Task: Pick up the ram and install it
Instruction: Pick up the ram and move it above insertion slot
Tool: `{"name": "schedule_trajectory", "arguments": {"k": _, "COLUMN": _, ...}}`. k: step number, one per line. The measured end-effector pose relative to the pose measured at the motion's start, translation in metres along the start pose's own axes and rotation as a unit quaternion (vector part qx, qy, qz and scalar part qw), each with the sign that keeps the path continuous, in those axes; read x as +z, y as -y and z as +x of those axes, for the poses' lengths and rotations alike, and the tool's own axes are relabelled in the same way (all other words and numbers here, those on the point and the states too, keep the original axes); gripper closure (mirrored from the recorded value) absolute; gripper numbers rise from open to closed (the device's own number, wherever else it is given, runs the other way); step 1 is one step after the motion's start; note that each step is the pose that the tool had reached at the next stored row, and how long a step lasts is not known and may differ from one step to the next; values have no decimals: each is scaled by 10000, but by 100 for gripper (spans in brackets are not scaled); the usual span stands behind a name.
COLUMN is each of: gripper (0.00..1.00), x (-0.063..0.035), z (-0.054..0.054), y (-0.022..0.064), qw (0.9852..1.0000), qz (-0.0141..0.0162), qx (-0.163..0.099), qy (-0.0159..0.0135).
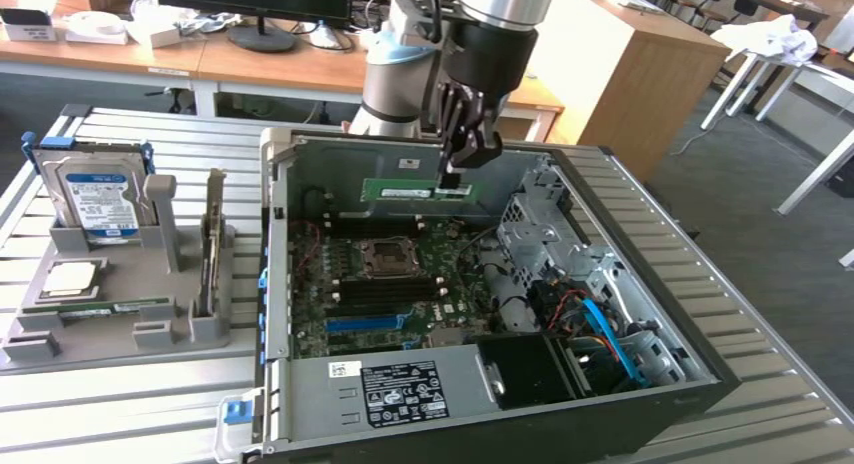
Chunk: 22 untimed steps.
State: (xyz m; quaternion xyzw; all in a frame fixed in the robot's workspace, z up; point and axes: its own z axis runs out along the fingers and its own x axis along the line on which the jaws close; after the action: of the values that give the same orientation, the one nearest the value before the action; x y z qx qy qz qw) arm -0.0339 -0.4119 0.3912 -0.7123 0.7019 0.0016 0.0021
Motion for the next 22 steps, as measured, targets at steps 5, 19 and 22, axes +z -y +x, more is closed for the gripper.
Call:
{"name": "schedule_trajectory", "arguments": {"k": 5, "gripper": 88, "x": 65, "z": 0, "y": 0, "qw": 10000, "qz": 0, "qx": 4, "qy": 0}}
{"name": "schedule_trajectory", "arguments": {"k": 19, "gripper": 88, "x": 219, "z": 1, "y": 0, "qw": 10000, "qz": 0, "qx": 13, "qy": 0}}
{"name": "schedule_trajectory", "arguments": {"k": 22, "gripper": 88, "x": 245, "z": 1, "y": 0, "qw": 10000, "qz": 0, "qx": 14, "qy": 0}}
